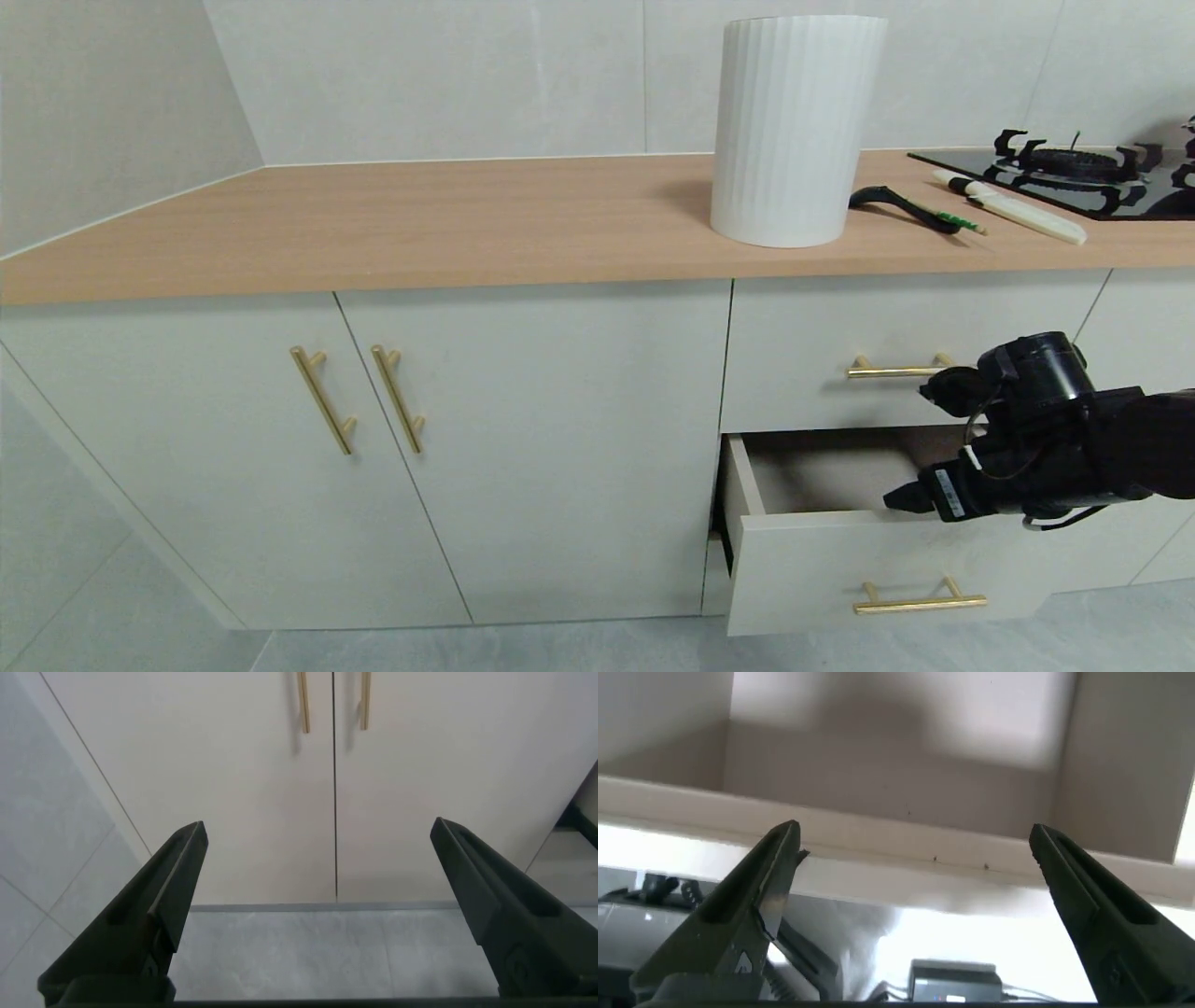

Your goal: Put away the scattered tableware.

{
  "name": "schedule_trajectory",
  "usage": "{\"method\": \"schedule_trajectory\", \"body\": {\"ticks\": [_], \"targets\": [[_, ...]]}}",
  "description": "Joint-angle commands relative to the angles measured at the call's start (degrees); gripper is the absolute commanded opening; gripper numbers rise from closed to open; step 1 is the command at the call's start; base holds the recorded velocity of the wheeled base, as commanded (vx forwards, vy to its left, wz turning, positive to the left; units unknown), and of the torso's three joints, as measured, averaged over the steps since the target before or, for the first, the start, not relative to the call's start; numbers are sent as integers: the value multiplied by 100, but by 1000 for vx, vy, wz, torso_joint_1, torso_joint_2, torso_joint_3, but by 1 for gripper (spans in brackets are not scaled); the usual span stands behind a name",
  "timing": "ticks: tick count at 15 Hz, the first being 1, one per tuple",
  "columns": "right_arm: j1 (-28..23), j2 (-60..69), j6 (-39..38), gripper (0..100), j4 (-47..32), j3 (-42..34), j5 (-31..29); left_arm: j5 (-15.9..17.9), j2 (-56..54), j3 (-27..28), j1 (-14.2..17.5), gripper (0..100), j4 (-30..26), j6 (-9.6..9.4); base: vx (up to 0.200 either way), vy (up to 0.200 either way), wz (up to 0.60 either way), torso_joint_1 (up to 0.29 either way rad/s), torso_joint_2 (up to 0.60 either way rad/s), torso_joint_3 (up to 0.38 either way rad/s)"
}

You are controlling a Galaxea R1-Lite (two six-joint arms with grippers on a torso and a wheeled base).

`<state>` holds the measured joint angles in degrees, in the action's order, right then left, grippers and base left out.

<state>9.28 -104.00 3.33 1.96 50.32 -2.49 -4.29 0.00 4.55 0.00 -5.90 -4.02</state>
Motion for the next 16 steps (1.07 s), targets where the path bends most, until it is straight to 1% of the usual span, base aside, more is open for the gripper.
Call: {"method": "schedule_trajectory", "body": {"ticks": [1, 4, 6, 9, 10, 13, 14, 15, 16], "targets": [[4, 125, 1, 100, -3, -5, 29, -2, 9, 2, 0, 100, 1, -2, 0, 0, 0, 0, 0, 0], [4, 29, -25, 100, 59, 57, 29, -2, 9, 2, 0, 100, 1, -2, 0, 0, 0, 0, 0, 0], [39, -384, -175, 100, 384, 92, 11, -2, 9, 2, -9, 100, 1, -2, 0, 0, 0, 0, 0, 0], [30, -551, -183, 100, 331, 4, 20, -2, 9, 2, 0, 100, 1, -2, 0, 0, 0, 0, 0, 0], [30, -446, -183, 100, 331, -313, 29, -2, 9, 2, -9, 100, 1, -2, 0, 0, 0, 0, 0, 0], [30, -33, -175, 100, 322, -734, 38, -2, 9, 2, 0, 100, 1, -2, 0, 0, 0, 0, 0, 0], [48, 204, -166, 100, 322, -1051, 38, -2, 9, 2, -9, 100, 1, -2, 0, 0, 0, 0, 0, 0], [57, 275, -166, 100, 322, -1156, 38, -2, 9, 2, -9, 100, 1, -2, 0, 0, 0, 0, 0, 0], [57, 477, -166, 100, 322, -1473, 47, -2, 9, 2, -9, 100, 1, -2, 0, 0, 0, 0, 0, 0]]}}
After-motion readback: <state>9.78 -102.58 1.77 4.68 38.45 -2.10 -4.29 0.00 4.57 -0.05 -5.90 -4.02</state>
